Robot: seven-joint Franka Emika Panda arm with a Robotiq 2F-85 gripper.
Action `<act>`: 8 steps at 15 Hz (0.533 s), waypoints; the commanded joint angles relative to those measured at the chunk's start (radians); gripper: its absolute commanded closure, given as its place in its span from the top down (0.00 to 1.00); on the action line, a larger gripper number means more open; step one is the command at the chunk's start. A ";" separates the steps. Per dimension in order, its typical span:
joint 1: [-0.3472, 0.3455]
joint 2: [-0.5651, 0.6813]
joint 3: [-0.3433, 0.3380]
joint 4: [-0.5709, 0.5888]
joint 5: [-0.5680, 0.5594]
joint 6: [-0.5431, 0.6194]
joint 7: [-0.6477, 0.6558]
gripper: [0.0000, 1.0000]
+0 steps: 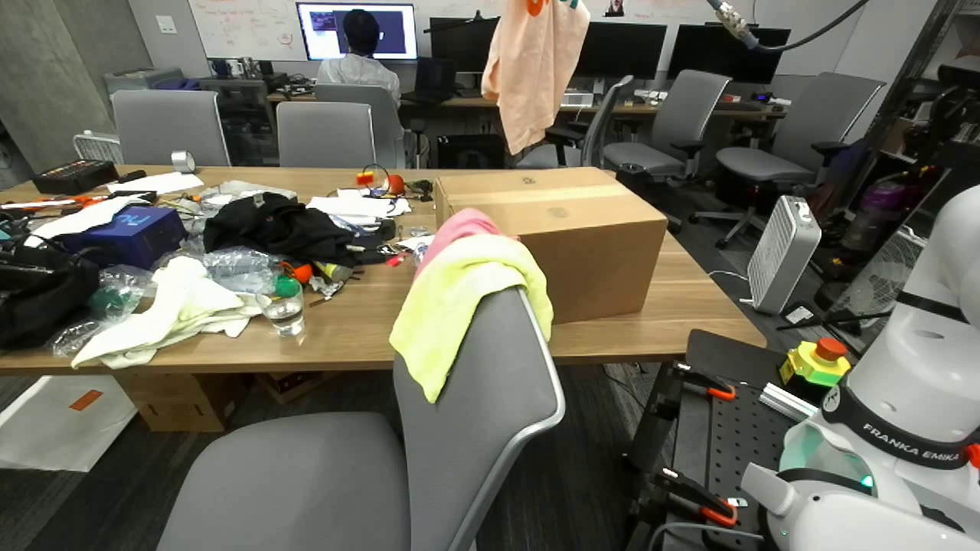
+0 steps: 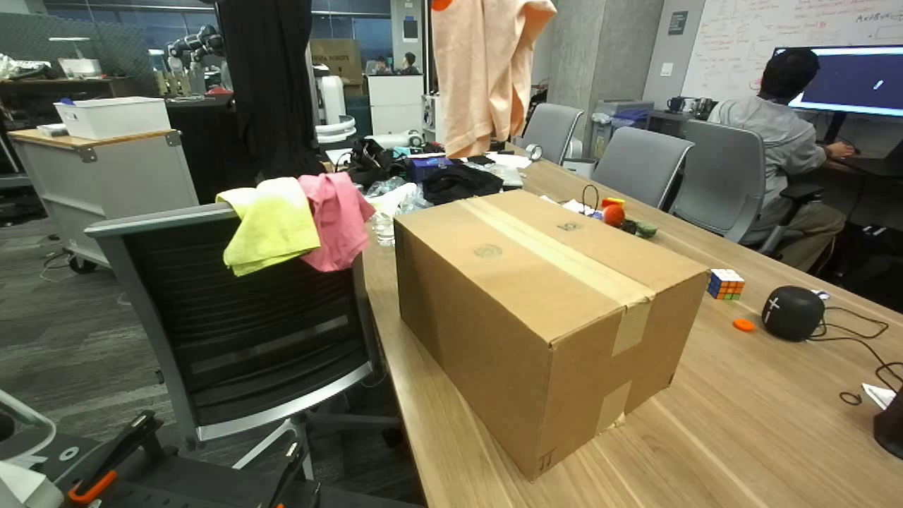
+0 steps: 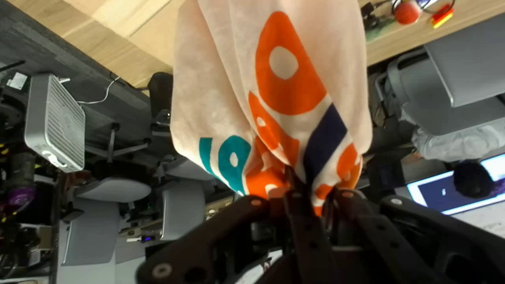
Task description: Put the peach shirt, the green towel and the pink shirt on the top of the box respectively
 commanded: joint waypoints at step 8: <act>-0.010 0.007 -0.052 -0.144 -0.157 -0.078 0.240 0.60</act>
